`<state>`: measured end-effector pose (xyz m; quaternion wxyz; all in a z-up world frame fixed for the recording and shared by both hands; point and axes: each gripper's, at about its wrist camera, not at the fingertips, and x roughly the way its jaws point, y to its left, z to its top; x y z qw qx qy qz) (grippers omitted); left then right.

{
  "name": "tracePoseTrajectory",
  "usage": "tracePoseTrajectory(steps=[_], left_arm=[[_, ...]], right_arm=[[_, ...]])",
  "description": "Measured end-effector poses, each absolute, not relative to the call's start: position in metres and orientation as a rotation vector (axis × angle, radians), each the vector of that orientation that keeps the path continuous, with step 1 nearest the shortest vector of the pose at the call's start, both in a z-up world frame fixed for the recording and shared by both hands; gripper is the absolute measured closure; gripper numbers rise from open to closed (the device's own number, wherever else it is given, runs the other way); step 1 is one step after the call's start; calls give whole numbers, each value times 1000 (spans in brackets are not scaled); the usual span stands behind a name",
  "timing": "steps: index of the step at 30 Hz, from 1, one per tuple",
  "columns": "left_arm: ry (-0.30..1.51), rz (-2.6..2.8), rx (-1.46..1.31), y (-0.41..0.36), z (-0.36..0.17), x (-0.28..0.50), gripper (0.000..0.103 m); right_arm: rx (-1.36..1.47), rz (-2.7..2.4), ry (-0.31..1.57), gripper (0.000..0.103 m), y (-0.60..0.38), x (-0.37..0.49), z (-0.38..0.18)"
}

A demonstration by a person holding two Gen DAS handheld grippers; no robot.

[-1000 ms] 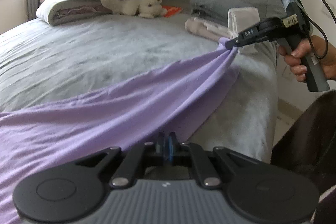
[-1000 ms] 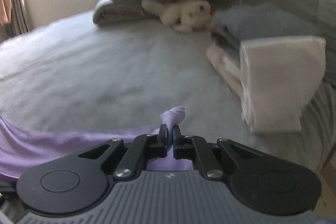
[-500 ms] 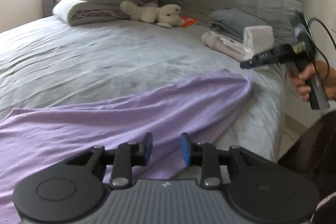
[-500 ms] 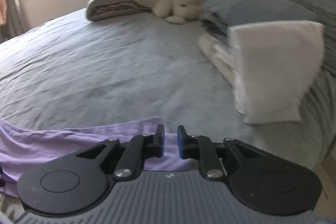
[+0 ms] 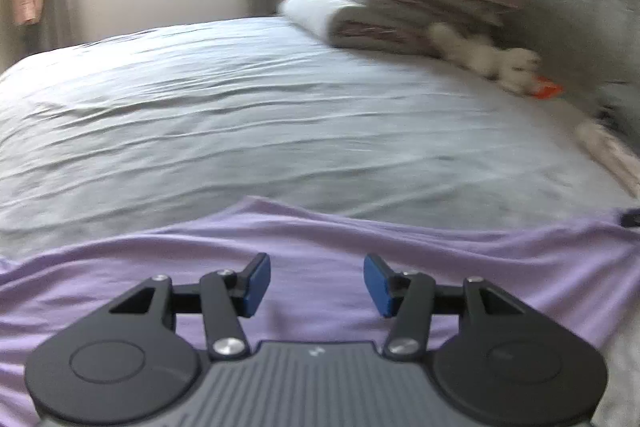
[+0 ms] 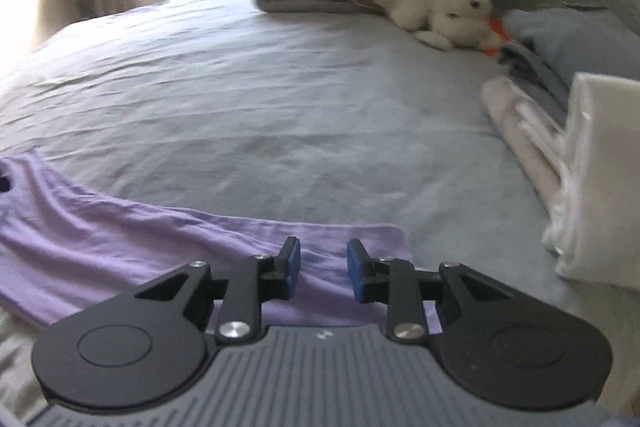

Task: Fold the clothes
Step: 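Open both grippers and release the lavender garment onto the bed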

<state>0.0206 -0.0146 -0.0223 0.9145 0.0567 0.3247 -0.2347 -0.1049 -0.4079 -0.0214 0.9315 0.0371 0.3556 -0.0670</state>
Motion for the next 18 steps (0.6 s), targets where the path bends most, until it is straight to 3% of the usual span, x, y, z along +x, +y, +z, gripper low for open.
tracePoseTrajectory(steps=[8, 18], left_arm=[[669, -431, 166, -3, -20, 59, 49], [726, -536, 142, -3, -26, 98, 52]], right_arm=[[-18, 156, 757, 74, -383, -82, -5], [-82, 249, 846, 74, -371, -57, -26]])
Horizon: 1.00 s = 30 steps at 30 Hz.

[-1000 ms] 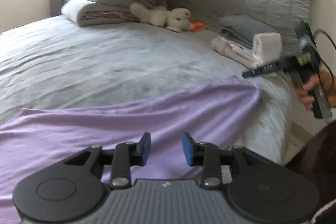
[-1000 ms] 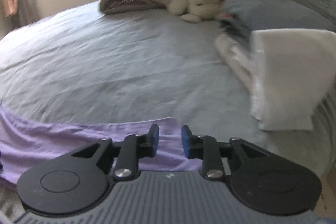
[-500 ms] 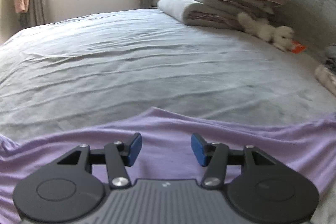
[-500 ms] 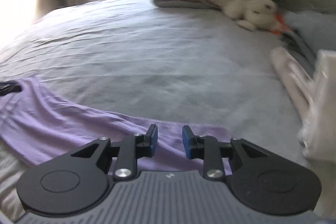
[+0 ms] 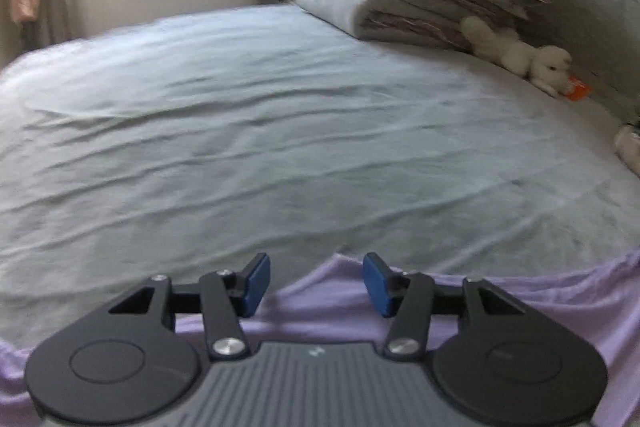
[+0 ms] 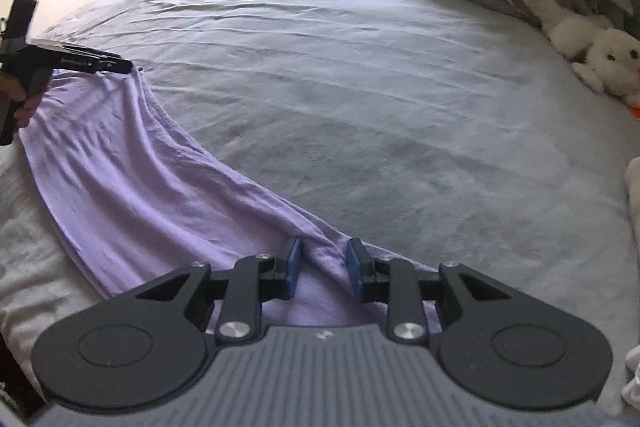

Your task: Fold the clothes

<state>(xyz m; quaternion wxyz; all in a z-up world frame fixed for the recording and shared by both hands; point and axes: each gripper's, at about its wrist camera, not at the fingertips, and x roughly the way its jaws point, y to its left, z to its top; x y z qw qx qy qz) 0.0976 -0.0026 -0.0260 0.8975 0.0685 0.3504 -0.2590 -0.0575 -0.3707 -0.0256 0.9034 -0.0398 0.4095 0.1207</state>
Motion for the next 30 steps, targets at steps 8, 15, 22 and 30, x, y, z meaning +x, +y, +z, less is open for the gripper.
tracePoseTrajectory(steps=[8, 15, 22, 30], left_arm=[[740, -585, 110, -12, -33, 98, 98], [581, -524, 26, -2, -21, 82, 99], [651, -457, 84, -16, -44, 97, 94], [601, -400, 123, -21, -22, 78, 63]], right_arm=[[-102, 260, 817, 92, -366, -60, -27], [-89, 195, 682, 100, -369, -78, -13], [-65, 157, 711, 100, -370, -64, -25], [-77, 19, 692, 83, -412, -85, -1]])
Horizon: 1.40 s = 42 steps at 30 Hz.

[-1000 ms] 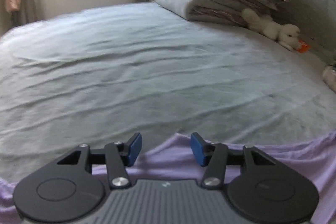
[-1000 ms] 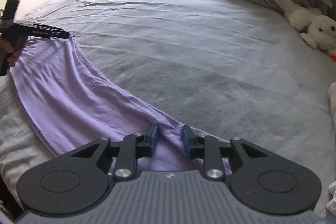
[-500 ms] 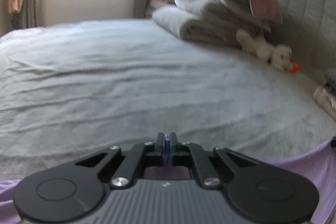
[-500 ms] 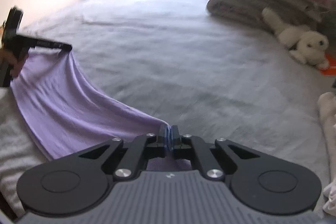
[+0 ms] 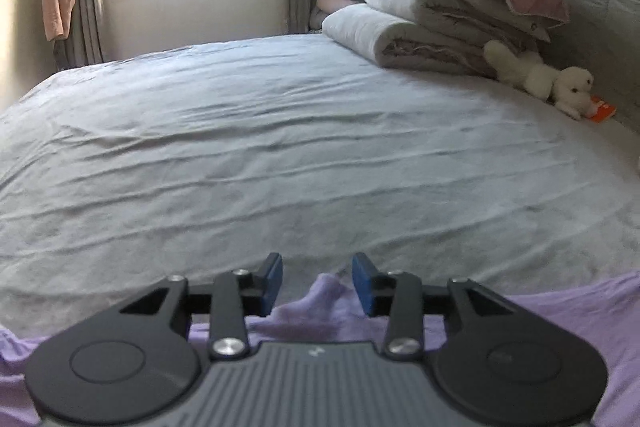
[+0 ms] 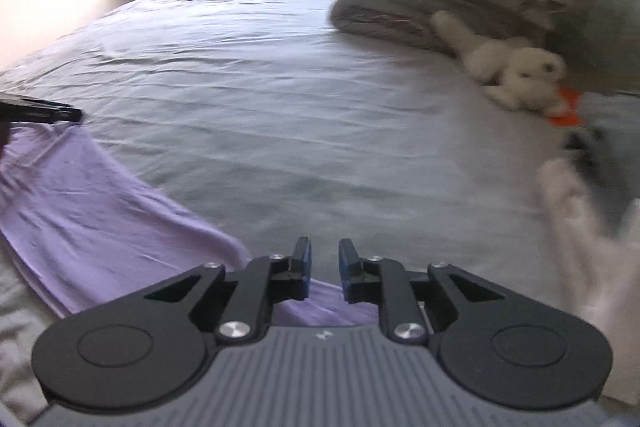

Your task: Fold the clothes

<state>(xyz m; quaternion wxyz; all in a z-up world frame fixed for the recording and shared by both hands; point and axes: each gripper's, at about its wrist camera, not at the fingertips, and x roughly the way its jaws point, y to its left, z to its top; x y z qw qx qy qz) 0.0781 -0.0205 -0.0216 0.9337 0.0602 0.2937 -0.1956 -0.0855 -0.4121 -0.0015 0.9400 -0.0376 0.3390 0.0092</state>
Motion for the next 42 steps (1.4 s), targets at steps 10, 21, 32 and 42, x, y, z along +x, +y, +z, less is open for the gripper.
tracePoseTrajectory(steps=[10, 21, 32, 42], left_arm=[[616, -549, 28, -51, -10, 20, 59], [655, -684, 47, -96, -43, -17, 58], [639, -690, 98, -100, -48, -23, 52], [633, -694, 104, -101, -50, -25, 49]], right_arm=[[-60, -16, 765, 82, -449, -114, -5], [-176, 32, 844, 93, -440, -103, -33], [-228, -91, 720, 103, -442, -108, -15], [-104, -15, 758, 91, -441, -95, -18]])
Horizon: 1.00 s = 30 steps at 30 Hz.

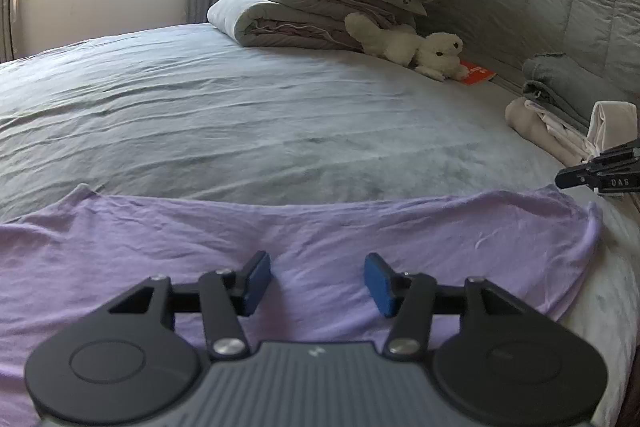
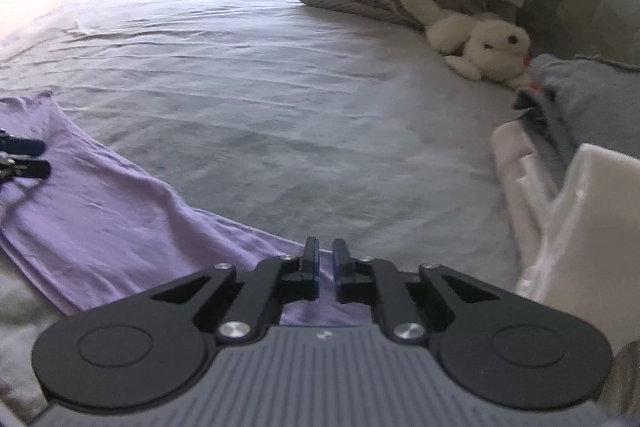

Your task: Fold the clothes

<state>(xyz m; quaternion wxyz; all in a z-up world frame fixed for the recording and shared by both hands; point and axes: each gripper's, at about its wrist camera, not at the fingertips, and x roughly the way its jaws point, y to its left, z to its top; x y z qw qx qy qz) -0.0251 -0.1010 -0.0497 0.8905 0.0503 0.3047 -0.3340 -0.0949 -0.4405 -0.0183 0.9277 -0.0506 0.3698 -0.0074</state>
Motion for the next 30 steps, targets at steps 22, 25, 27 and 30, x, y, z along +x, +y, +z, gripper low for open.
tracePoseTrajectory(steps=[22, 25, 27, 30], left_arm=[[630, -703, 106, -101, -51, -26, 46], [628, -704, 110, -102, -51, -26, 45], [626, -702, 116, -102, -51, -27, 45], [625, -705, 120, -101, -49, -29, 45]], right_arm=[[-172, -90, 703, 102, -426, -103, -27], [-169, -108, 733, 101, -428, -94, -33], [-168, -130, 756, 100, -430, -87, -39], [-125, -225, 741, 95, -446, -90, -32]])
